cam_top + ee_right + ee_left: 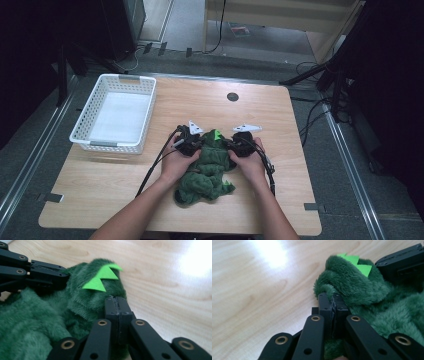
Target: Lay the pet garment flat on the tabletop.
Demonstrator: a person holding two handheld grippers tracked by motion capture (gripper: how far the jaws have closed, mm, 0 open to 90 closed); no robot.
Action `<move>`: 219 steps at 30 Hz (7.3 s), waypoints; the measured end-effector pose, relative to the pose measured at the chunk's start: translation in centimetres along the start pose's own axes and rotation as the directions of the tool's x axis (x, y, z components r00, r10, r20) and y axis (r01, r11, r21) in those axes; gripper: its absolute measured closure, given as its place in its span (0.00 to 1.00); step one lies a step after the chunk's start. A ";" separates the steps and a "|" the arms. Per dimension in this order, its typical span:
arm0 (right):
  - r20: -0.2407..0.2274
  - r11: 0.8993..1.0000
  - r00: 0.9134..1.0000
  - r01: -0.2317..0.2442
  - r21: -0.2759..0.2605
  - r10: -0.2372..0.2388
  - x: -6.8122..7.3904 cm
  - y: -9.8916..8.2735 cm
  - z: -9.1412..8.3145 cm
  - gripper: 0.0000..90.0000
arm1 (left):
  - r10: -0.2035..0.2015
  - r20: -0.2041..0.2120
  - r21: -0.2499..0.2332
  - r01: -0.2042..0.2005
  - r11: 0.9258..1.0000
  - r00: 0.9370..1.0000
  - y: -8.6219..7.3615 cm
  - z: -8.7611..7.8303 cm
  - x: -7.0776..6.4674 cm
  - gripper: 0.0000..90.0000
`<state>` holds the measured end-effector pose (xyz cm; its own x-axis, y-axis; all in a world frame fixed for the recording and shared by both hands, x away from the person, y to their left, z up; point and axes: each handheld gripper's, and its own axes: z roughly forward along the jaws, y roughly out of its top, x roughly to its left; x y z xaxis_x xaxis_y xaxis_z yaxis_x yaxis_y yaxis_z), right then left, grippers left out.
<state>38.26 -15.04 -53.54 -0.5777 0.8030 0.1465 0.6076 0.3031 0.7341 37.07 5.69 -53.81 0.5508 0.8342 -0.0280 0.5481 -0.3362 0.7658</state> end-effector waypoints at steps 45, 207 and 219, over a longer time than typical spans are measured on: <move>-0.003 1.000 1.000 0.019 -0.012 -0.019 0.6 -4.8 -4.9 0.86 | -0.156 -0.110 0.049 0.162 0.986 0.982 1.9 2.5 4.3 0.89; 0.067 0.979 0.992 -0.094 -0.179 0.108 0.0 4.3 -0.9 0.61 | -0.181 0.002 0.014 0.181 0.983 0.983 -2.2 -2.3 3.7 0.75; 0.072 0.998 0.997 -0.010 0.063 0.005 -0.6 5.3 5.8 0.78 | -0.135 0.038 0.028 0.134 0.991 0.990 -2.7 -2.6 3.6 0.94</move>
<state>45.01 -10.89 -53.57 -0.5336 0.8395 0.1024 0.6467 0.3270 0.6891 35.86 10.74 -54.31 0.4955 0.8546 -0.1555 0.6345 -0.2338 0.7367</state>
